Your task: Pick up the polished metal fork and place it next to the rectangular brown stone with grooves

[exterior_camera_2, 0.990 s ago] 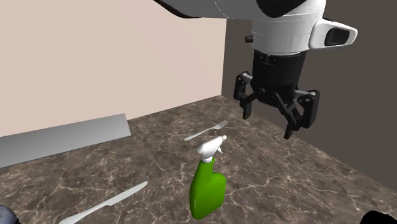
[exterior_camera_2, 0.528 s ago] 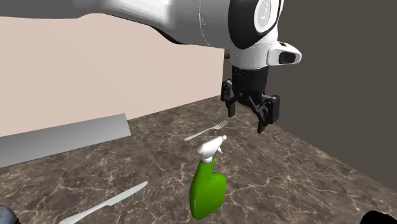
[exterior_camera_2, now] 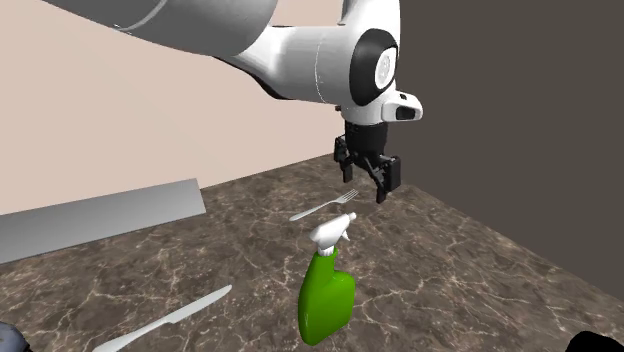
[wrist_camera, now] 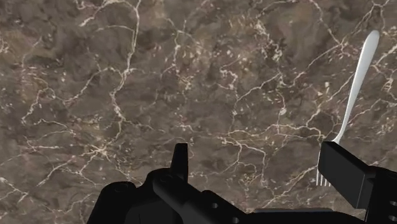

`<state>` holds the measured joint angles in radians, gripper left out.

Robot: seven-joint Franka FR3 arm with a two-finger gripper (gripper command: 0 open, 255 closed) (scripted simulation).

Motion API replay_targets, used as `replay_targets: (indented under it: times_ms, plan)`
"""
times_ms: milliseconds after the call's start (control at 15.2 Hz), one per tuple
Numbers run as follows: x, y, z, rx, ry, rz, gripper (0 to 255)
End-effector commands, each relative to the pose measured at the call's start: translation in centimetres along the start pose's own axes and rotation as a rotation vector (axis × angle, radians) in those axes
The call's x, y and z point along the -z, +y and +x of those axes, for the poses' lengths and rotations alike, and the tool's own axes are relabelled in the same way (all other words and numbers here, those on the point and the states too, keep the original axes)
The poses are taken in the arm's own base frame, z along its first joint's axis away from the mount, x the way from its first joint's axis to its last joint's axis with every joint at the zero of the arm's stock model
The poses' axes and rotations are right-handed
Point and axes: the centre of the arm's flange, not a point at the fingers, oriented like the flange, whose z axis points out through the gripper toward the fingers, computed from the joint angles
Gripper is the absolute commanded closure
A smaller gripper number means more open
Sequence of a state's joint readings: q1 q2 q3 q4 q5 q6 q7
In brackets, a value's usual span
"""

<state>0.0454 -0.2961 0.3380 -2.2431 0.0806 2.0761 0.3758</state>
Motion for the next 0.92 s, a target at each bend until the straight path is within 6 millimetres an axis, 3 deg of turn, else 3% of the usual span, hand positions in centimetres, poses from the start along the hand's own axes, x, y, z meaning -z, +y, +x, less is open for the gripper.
replay_targets:
  times_ms: [0, 858]
  plan:
    - [-1.4, -1.8, 0.8, -0.014, -0.005, -0.001, 0]
    - [-11.3, -14.4, 7.7, -0.092, -0.039, -0.010, 0]
